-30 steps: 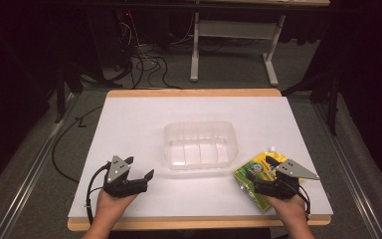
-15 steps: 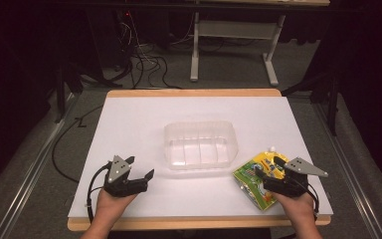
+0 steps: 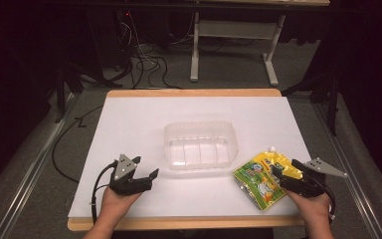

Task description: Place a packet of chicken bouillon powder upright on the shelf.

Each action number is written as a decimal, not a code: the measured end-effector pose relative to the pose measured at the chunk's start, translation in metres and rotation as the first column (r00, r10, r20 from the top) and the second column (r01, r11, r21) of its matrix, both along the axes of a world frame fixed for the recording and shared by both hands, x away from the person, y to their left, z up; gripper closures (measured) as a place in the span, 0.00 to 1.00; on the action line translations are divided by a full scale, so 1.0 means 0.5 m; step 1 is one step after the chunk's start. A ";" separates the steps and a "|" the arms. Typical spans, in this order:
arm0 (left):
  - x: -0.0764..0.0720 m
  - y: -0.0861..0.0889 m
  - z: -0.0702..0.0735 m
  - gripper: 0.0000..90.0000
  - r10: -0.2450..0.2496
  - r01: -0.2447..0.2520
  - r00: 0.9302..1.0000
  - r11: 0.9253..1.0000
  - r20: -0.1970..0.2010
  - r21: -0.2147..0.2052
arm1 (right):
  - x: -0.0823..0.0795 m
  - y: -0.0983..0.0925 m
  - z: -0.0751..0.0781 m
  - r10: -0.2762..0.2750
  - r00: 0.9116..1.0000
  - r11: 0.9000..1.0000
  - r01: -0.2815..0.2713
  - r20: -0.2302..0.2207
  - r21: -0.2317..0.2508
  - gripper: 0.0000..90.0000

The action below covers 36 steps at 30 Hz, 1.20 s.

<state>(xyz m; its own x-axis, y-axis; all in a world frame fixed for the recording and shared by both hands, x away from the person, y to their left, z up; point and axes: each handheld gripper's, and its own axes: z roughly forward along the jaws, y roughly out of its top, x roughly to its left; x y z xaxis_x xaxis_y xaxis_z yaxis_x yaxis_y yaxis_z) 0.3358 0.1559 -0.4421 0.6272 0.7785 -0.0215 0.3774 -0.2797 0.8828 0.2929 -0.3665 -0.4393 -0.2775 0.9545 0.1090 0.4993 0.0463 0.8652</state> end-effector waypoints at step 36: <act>0.001 -0.014 -0.009 0.29 -0.035 0.035 0.999 0.999 -0.001 0.033 | -0.002 -0.128 -0.070 -0.161 0.968 0.967 0.194 -0.193 0.164 0.31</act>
<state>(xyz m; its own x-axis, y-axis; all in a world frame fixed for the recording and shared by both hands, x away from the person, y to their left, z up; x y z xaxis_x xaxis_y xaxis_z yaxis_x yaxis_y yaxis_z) 0.3361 0.1487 -0.4468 0.6541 0.7564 0.0041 0.3670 -0.3221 0.8727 0.2919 -0.4304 -0.4744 -0.0661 0.9466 0.3154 0.6305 -0.2054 0.7486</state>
